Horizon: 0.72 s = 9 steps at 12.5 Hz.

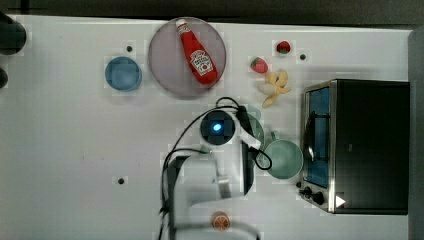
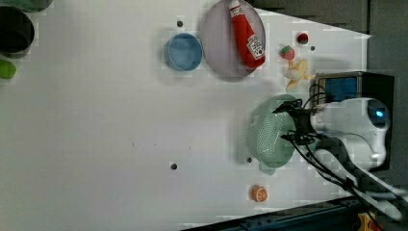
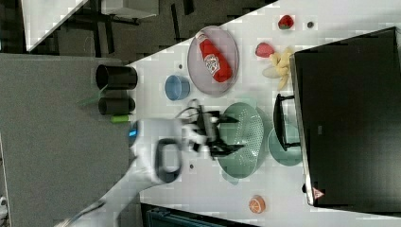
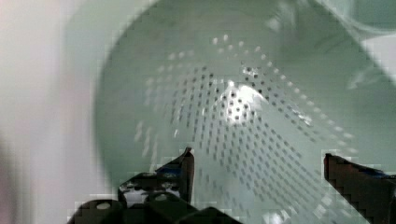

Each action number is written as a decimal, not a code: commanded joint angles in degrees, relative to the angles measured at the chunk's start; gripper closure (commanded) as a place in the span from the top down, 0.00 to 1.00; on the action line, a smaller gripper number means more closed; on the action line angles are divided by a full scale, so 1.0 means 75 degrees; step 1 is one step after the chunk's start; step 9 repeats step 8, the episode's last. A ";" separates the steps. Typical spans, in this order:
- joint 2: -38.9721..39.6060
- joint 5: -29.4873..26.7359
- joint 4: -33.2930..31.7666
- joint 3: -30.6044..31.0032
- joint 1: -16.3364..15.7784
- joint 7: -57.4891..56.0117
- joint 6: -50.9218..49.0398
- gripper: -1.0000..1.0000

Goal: Drag strainer left to right.

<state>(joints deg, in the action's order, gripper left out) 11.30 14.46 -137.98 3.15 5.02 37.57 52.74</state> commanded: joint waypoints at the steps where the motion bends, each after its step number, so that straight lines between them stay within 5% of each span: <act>1: -0.2062 -0.0940 0.0298 -0.0060 -0.0170 -0.2082 -0.1540 1.00; 4: -0.3827 -0.1965 0.0677 -0.0170 -0.0169 -0.3821 -0.3676 1.00; 9: -0.4704 -0.1965 0.2047 -0.0212 -0.0165 -0.4650 -0.6051 1.00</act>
